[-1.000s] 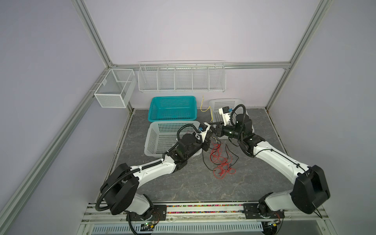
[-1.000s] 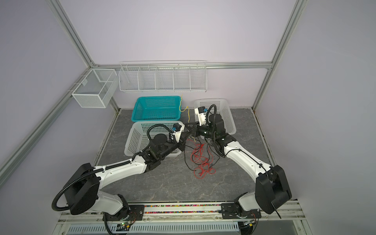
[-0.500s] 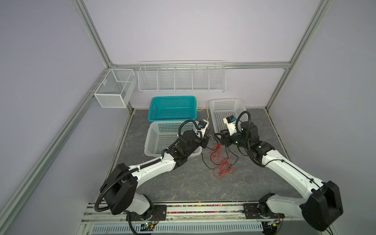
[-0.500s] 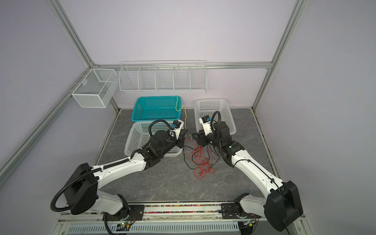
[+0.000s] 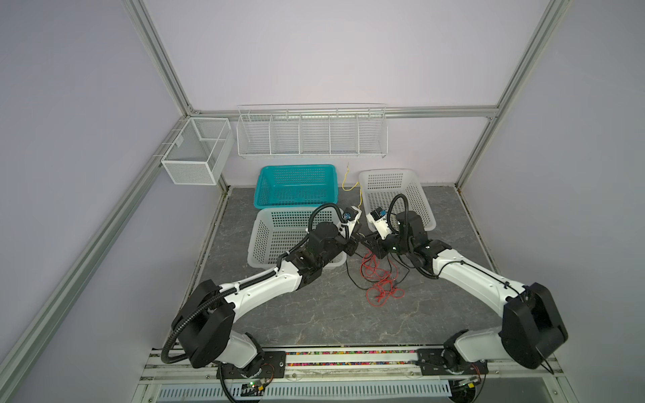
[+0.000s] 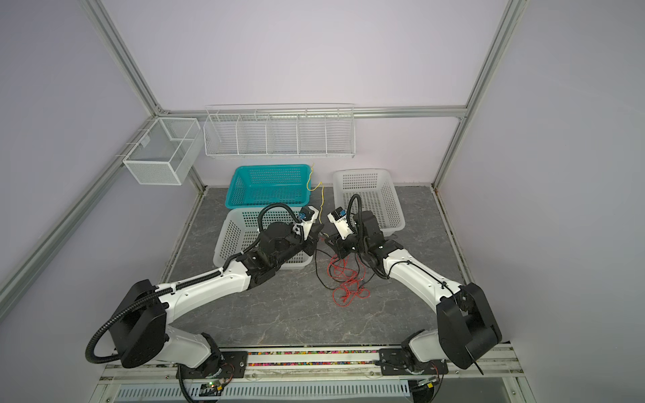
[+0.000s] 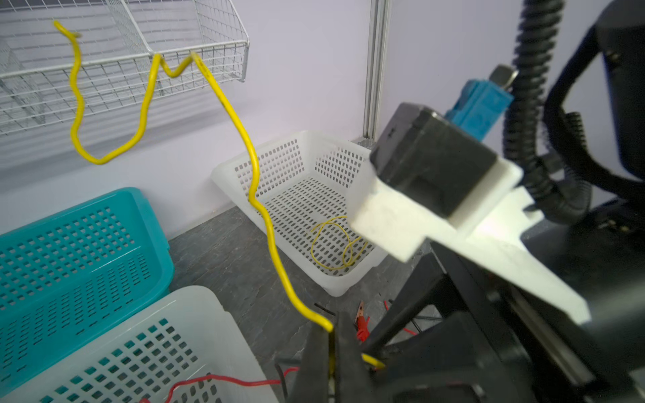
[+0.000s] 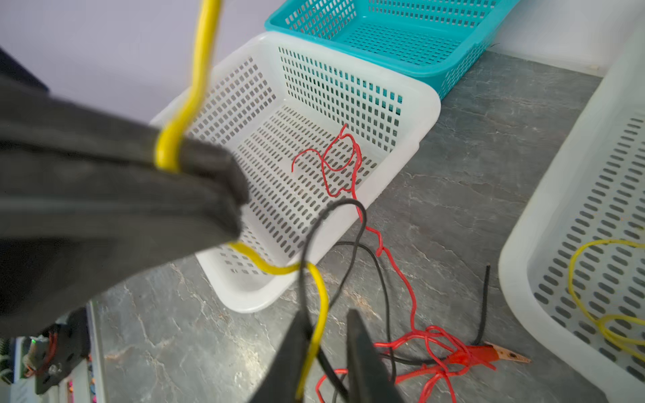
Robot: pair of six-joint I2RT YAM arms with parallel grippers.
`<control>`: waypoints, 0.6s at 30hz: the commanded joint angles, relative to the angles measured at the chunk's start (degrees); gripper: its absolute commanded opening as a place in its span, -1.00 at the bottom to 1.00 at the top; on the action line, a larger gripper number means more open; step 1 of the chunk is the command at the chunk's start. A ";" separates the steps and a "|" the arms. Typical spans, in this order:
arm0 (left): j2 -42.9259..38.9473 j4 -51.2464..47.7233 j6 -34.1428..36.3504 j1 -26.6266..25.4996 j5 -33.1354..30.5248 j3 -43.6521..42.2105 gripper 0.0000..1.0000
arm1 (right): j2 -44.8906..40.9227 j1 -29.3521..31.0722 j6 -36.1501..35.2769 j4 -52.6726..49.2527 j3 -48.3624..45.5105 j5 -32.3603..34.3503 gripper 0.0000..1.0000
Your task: Untangle the cables
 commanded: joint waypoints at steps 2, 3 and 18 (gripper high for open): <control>-0.56 -2.41 2.15 0.12 -2.57 1.64 -1.00 | -0.68 0.31 -1.32 0.62 1.99 -0.04 -0.87; -0.35 -2.69 2.05 0.10 -4.71 1.77 -1.00 | -0.82 0.32 -1.69 -0.12 2.17 0.18 -0.88; 7.83 -9.69 -1.58 0.07 -32.55 9.73 -1.00 | -9.60 0.85 -1.07 -4.51 -2.53 -4.43 -0.87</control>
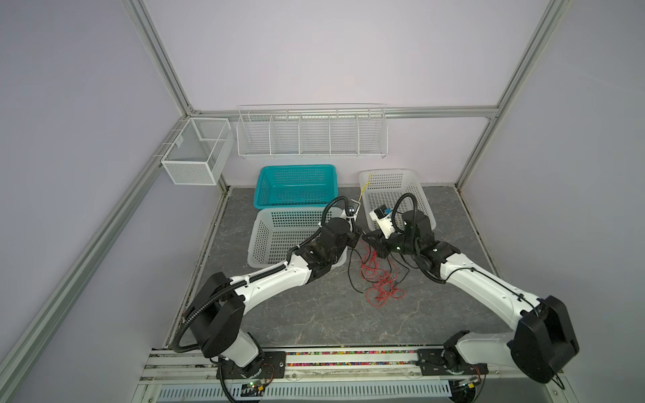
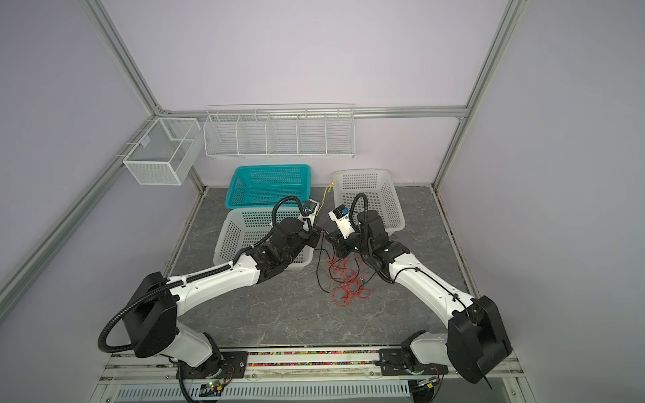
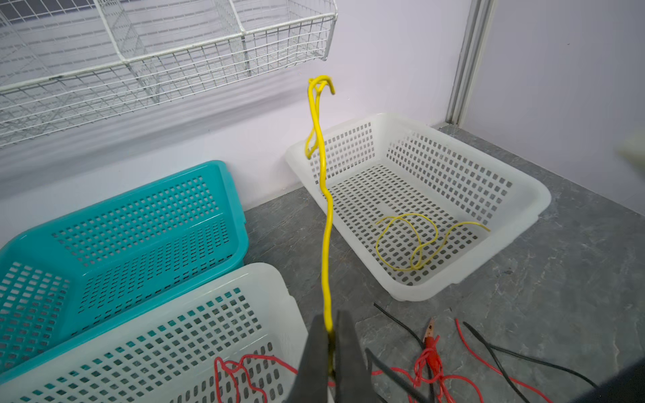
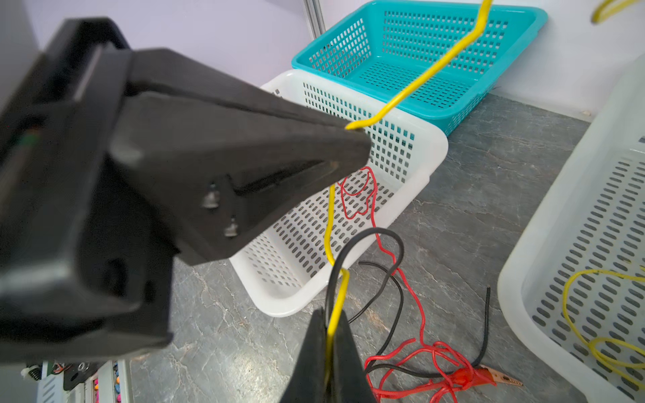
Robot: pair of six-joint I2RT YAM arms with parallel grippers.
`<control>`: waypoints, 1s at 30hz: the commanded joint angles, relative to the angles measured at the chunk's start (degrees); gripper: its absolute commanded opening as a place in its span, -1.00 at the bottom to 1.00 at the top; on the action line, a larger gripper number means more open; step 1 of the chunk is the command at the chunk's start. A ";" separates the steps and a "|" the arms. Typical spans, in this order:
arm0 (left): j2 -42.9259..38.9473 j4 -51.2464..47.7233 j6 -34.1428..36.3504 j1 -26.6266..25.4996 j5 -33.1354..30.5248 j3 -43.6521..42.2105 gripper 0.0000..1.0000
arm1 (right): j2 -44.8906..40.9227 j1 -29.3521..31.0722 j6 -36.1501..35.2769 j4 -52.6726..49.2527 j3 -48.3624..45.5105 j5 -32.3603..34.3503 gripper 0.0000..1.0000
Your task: Untangle the cables
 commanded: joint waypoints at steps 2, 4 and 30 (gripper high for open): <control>2.68 -3.94 -0.58 2.16 -14.49 2.23 -1.00 | -5.77 0.43 -0.52 -5.31 -1.84 0.41 -0.87; 2.79 -4.07 -0.33 2.18 -14.95 2.04 -1.00 | -7.56 0.35 -0.53 -6.77 -3.72 5.01 -0.87; 2.23 -6.43 3.96 1.98 2.58 7.87 -1.00 | -7.48 -0.42 11.04 -8.26 -8.72 31.66 -0.58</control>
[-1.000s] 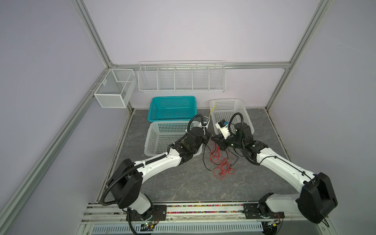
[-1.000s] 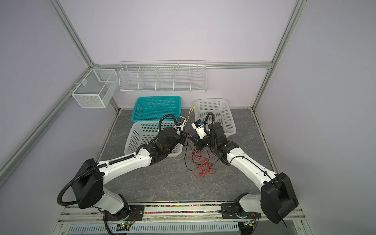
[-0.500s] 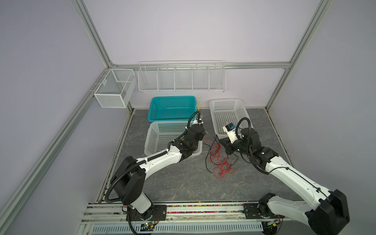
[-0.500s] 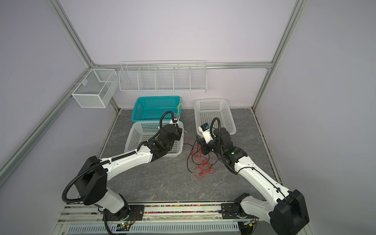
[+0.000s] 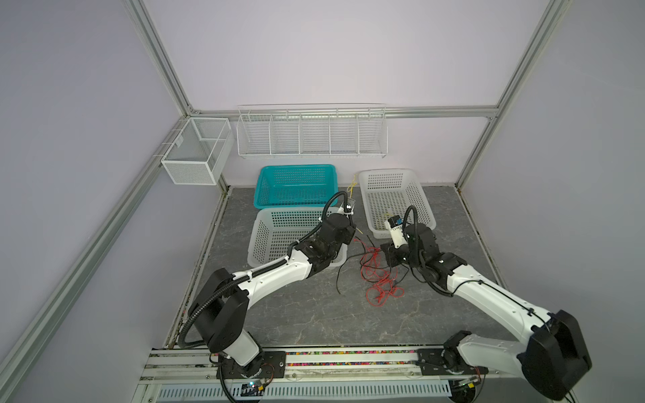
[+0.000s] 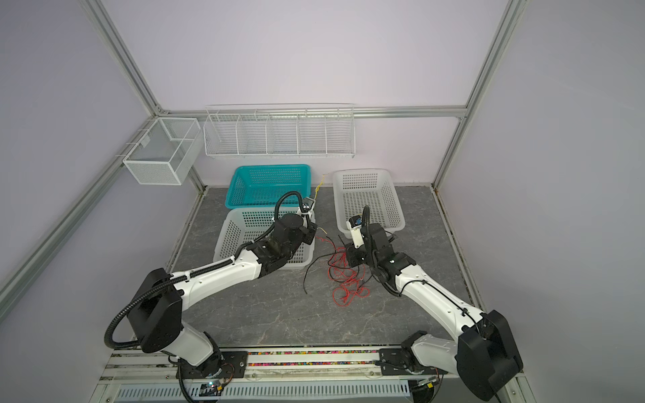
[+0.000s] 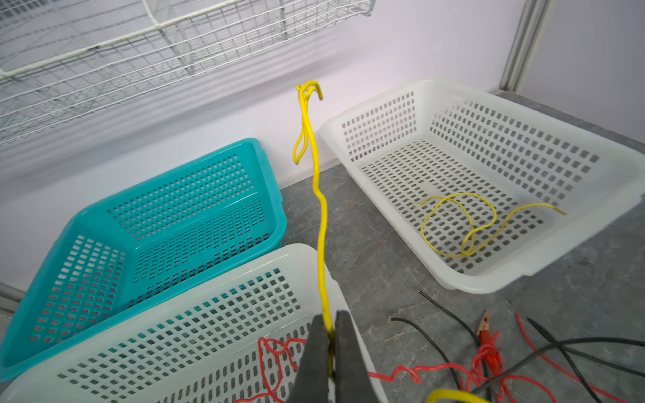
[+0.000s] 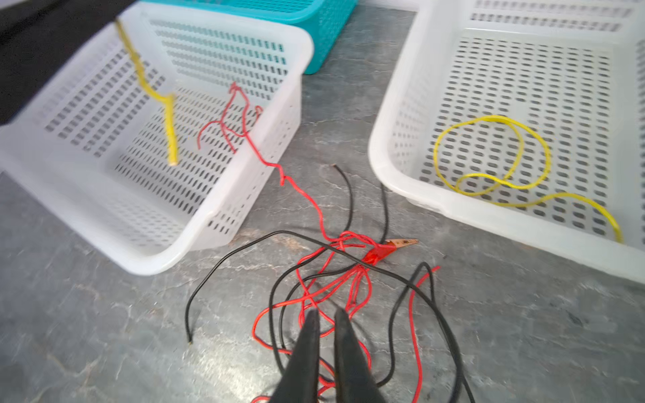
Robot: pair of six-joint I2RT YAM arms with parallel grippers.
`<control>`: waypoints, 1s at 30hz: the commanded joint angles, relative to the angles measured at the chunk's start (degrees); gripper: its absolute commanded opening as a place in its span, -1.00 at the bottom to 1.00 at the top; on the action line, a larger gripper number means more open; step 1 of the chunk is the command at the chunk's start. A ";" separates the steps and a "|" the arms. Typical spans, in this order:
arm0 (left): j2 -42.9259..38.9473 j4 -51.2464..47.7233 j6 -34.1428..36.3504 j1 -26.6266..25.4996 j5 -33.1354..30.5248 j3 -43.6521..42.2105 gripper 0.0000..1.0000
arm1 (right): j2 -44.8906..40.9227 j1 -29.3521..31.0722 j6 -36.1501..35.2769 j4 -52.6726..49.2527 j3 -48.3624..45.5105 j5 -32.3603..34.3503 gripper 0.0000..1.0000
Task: Untangle the cables
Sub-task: 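Carry the yellow wire with the left gripper into the farther white basket and release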
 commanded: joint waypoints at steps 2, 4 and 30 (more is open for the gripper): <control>3.53 -4.27 2.07 -0.32 5.61 8.47 -1.00 | -4.23 -1.46 5.78 -1.70 -2.56 12.84 -0.38; 6.43 -7.41 2.10 -0.35 7.19 12.56 -1.00 | -6.48 -2.61 7.21 -3.59 -2.76 16.14 -0.27; 35.66 -27.19 -1.46 4.91 26.74 52.85 -1.00 | -16.61 -12.98 10.74 -11.89 -5.78 21.72 0.77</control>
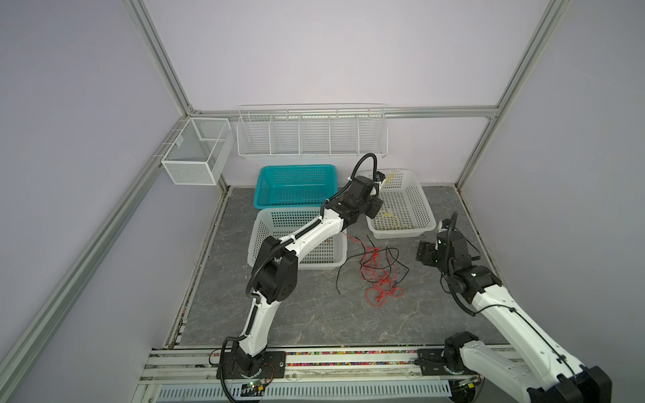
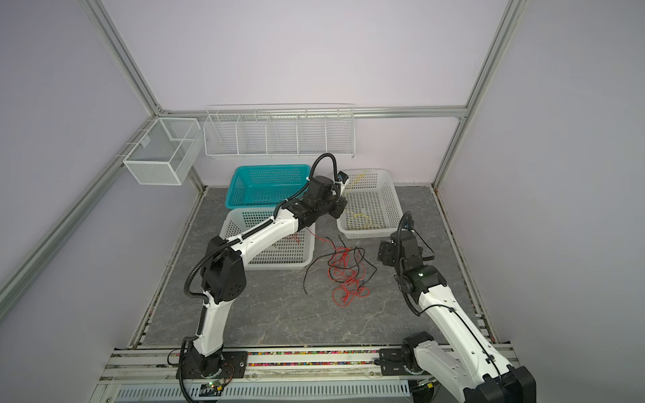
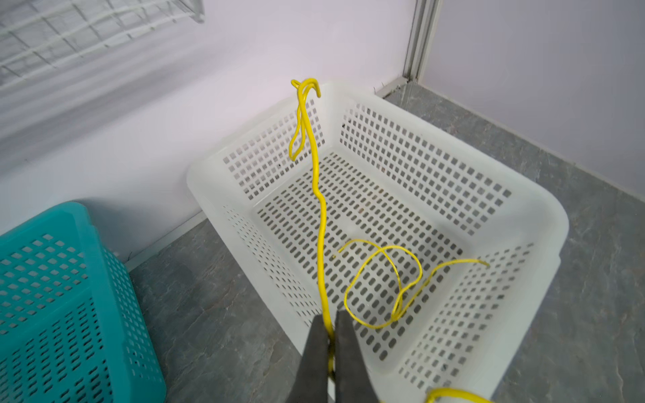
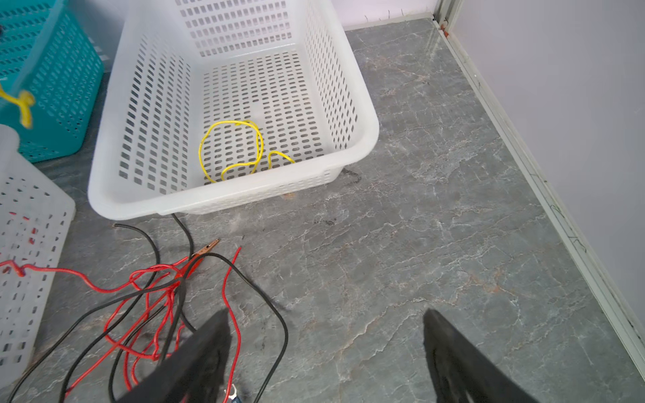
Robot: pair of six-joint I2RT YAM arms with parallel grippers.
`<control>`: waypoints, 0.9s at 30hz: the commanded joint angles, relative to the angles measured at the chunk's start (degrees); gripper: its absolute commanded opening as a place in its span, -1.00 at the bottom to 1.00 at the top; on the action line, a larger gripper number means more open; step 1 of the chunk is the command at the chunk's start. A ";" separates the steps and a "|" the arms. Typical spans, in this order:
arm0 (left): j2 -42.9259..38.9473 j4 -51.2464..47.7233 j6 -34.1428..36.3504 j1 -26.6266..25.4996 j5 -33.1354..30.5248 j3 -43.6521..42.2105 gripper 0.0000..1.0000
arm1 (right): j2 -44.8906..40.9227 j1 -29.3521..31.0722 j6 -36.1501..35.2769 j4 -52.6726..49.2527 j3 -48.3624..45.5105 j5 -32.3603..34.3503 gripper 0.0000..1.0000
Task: Untangle the cables
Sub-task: 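Carry the yellow wire with the left gripper into the farther white basket and release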
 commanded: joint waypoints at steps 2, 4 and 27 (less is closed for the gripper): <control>4.32 -4.88 -1.68 0.15 4.04 6.38 -1.00 | -1.93 -0.72 0.76 1.53 -1.94 -0.10 0.78; 6.50 -6.52 -2.24 0.11 3.79 9.24 -1.00 | -1.93 -0.92 0.76 2.13 -2.22 -0.78 0.79; 8.67 -2.54 -8.38 0.11 6.00 9.40 0.33 | 2.88 -1.10 -0.49 6.55 -1.83 -11.21 0.84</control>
